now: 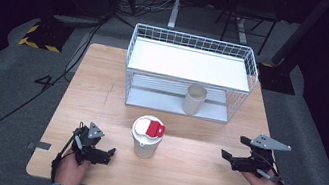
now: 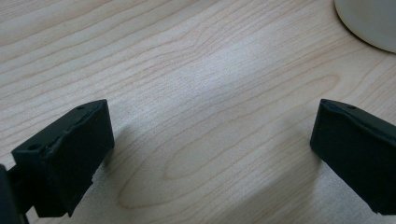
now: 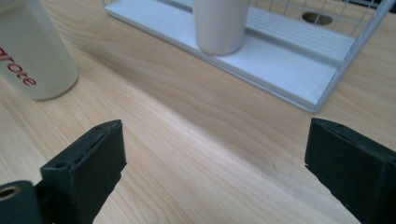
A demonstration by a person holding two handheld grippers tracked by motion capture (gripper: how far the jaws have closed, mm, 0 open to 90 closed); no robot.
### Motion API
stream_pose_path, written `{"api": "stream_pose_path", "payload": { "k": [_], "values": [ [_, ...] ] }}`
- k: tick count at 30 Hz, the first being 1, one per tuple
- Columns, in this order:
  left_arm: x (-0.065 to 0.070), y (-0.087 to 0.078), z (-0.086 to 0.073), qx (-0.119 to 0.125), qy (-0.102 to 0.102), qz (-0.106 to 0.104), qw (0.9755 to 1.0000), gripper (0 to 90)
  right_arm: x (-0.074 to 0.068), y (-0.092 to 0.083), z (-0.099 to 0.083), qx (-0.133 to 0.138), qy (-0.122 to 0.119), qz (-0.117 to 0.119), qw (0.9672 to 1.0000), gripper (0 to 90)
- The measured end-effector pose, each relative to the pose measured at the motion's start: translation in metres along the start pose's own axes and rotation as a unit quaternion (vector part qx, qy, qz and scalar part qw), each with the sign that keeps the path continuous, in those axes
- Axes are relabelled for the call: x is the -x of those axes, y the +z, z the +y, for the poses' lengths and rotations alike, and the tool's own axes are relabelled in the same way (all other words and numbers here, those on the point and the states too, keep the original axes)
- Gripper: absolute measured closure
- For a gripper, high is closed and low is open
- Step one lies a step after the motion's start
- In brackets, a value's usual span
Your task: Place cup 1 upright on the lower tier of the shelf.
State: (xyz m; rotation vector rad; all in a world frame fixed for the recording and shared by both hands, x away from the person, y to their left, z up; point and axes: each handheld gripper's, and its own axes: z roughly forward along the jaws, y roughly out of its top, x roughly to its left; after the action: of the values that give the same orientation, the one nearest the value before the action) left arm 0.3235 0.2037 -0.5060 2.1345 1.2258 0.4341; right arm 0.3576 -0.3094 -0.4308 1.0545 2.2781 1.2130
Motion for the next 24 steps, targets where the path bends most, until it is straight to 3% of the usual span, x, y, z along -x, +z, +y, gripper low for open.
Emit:
{"api": "stream_pose_path", "payload": {
  "k": [15,24],
  "values": [
    [0.000,0.000,0.000,0.000,0.000,0.000,1.0000,0.1,0.012,0.002,-0.043,-0.041,0.015,-0.014,0.9989,9.1],
    [0.000,0.000,0.000,0.000,0.000,0.001,1.0000,0.1,0.015,0.012,-0.072,-0.079,0.017,-0.031,0.9962,12.7]
  ]
}}
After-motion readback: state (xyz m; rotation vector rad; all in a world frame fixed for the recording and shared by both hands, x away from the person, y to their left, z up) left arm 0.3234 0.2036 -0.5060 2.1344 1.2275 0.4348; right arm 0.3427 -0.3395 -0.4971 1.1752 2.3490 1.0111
